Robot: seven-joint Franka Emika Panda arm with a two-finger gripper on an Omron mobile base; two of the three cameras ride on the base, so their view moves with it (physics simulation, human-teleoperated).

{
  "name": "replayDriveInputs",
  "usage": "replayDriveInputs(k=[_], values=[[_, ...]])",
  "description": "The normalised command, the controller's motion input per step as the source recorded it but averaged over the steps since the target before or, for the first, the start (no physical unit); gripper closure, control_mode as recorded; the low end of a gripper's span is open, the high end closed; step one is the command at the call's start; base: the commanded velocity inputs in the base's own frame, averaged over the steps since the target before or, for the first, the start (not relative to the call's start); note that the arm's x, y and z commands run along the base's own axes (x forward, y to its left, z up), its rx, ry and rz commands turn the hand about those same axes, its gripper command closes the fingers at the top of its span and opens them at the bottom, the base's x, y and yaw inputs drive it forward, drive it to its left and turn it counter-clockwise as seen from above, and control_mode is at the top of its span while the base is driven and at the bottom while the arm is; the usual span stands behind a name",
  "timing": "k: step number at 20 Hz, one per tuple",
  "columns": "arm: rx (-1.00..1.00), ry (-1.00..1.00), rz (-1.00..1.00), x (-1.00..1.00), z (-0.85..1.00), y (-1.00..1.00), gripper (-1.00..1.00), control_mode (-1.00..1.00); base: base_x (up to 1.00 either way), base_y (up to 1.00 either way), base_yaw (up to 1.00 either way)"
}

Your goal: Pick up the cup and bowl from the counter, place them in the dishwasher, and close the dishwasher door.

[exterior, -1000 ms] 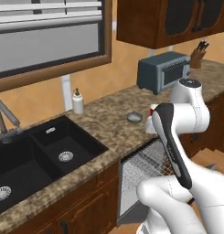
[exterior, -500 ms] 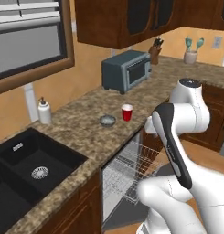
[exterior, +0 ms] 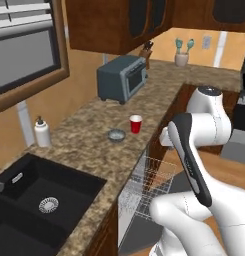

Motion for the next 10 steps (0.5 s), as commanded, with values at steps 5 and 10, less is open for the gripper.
replayDriveInputs(k=[5,10], values=[[0.0,0.0,0.0,0.0,0.0,0.0,-1.0,1.0,0.0,0.46,-0.28],[0.0,0.0,0.0,0.0,0.0,0.0,-1.0,1.0,0.0,0.2,-0.31]])
